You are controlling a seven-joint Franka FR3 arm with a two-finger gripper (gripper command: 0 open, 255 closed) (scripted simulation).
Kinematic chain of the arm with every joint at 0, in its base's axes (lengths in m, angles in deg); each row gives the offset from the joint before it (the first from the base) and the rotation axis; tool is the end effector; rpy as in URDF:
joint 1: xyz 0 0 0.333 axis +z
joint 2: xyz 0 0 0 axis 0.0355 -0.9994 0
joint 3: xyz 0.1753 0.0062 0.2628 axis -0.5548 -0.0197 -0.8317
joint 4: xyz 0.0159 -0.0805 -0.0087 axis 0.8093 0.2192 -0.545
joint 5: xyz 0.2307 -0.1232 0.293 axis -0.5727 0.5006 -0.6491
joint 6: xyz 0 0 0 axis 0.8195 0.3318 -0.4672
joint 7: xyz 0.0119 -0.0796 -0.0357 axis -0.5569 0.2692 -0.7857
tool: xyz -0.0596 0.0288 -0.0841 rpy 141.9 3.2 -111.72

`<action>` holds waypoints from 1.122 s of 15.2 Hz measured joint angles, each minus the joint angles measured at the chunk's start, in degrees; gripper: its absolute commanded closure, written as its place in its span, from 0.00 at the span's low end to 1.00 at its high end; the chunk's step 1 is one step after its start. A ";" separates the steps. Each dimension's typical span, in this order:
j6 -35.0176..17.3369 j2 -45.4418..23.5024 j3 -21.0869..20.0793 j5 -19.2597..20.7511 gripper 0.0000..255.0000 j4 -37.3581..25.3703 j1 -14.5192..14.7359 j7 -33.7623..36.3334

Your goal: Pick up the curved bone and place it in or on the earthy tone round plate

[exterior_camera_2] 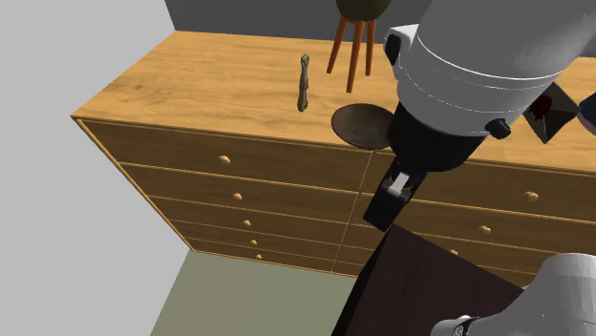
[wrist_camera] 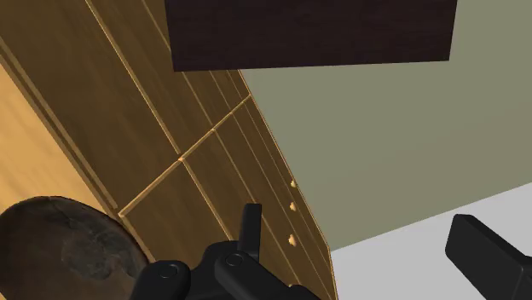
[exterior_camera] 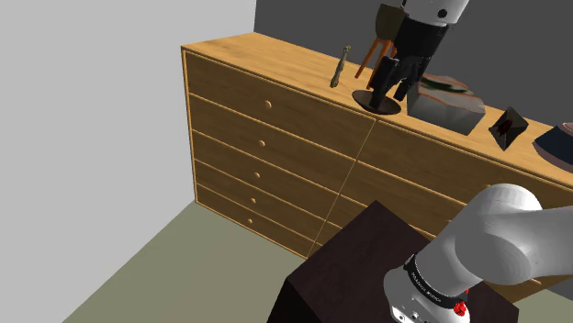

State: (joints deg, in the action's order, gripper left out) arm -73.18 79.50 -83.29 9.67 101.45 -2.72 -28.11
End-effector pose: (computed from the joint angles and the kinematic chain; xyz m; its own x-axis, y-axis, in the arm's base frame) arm 0.3010 0.0231 0.6042 0.9953 -0.0929 0.0264 -0.0948 -0.9921 0.0818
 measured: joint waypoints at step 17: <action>-12.25 -23.67 13.17 1.25 0.00 -18.36 -3.05 -14.13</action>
State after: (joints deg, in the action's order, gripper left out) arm -85.42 55.83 -70.13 10.93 83.09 -5.77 -42.24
